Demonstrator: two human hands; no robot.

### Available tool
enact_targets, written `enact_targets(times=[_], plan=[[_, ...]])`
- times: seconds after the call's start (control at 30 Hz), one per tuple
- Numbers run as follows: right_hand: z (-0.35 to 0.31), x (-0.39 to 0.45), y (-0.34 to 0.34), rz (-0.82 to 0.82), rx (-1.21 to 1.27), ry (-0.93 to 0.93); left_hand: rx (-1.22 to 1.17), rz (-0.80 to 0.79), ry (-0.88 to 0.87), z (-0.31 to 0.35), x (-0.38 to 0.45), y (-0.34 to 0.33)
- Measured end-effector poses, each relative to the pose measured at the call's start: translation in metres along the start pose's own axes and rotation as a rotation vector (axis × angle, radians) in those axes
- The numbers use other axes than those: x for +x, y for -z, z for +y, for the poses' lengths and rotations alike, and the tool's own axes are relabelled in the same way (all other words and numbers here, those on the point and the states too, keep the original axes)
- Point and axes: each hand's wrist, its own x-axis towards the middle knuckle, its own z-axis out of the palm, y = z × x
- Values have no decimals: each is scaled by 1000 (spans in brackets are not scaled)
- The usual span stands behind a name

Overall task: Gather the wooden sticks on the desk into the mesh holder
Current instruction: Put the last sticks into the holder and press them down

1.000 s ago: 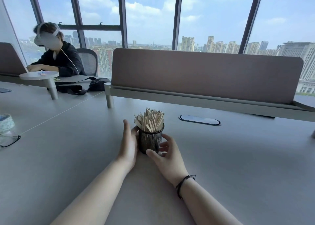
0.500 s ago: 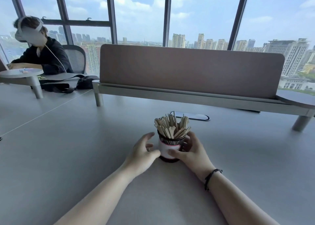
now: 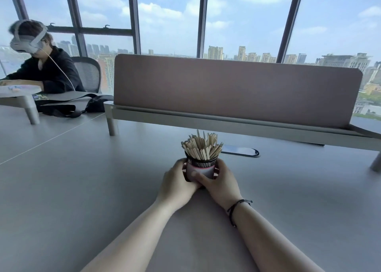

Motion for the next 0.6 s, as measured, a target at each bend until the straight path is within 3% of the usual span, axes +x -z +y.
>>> enact_targets(times=[0.27, 0.6], plan=[[10, 72, -13, 91, -41, -10, 46, -30, -50, -9, 72, -20], [22, 113, -17, 59, -6, 26, 57, 13, -38, -22, 112, -39]])
